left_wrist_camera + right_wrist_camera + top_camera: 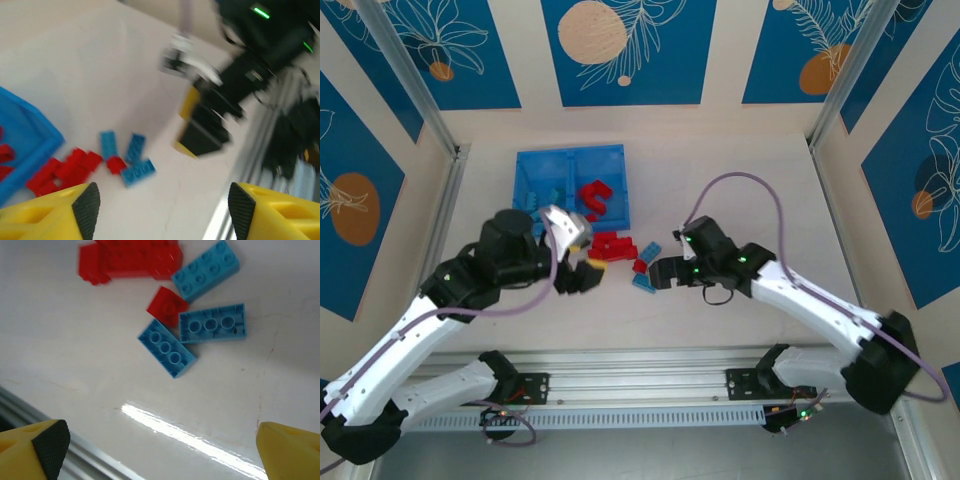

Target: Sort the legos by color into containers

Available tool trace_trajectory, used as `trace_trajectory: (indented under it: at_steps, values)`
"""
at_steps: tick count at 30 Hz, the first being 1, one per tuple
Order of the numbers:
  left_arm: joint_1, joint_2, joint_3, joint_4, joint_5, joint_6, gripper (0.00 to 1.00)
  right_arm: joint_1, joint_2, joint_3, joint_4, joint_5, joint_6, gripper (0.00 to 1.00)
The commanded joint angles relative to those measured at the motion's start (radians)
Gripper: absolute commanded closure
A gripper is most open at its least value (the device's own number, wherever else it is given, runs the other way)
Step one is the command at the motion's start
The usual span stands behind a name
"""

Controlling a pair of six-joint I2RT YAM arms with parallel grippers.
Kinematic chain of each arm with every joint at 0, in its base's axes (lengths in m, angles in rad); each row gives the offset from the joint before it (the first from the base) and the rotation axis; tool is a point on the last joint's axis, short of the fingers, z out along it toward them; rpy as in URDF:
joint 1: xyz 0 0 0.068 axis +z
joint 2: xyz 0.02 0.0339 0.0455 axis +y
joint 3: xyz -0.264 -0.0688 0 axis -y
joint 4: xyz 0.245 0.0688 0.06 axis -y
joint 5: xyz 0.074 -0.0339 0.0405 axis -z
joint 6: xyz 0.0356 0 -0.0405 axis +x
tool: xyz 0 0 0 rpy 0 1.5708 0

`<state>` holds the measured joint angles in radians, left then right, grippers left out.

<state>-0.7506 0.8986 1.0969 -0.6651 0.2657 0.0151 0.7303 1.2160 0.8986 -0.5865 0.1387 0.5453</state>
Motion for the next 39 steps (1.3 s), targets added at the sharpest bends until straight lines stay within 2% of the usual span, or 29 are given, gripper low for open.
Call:
trace_trajectory:
  at_steps: [1,4,7,12,18,26,36,39]
  values:
    - [-0.039,-0.017,-0.087,-0.126,0.024,0.137,0.26,0.029,0.124,0.058,0.041,0.026,-0.055,0.04]
    - [-0.044,-0.048,-0.153,-0.09,-0.023,0.131,0.22,0.044,0.233,0.099,0.051,0.062,-0.047,0.04]
    - [-0.045,-0.068,-0.196,-0.041,-0.118,0.119,0.15,0.056,0.3,0.147,0.083,0.072,-0.075,0.05]
    - [-0.043,-0.094,-0.198,-0.046,-0.243,0.124,0.0,0.059,0.445,0.276,0.068,0.132,-0.128,0.22]
    - [-0.043,-0.176,-0.241,-0.049,-0.322,0.099,0.0,0.084,0.618,0.466,-0.059,0.225,-0.043,0.39]
    - [-0.042,-0.213,-0.251,-0.055,-0.374,0.081,0.0,0.152,0.825,0.678,-0.303,0.451,0.161,0.43]
    - [-0.041,-0.214,-0.252,-0.057,-0.361,0.08,0.0,0.186,0.932,0.748,-0.351,0.508,0.206,0.57]
    - [-0.041,-0.22,-0.253,-0.057,-0.356,0.077,0.0,0.187,0.93,0.747,-0.351,0.522,0.211,0.68]
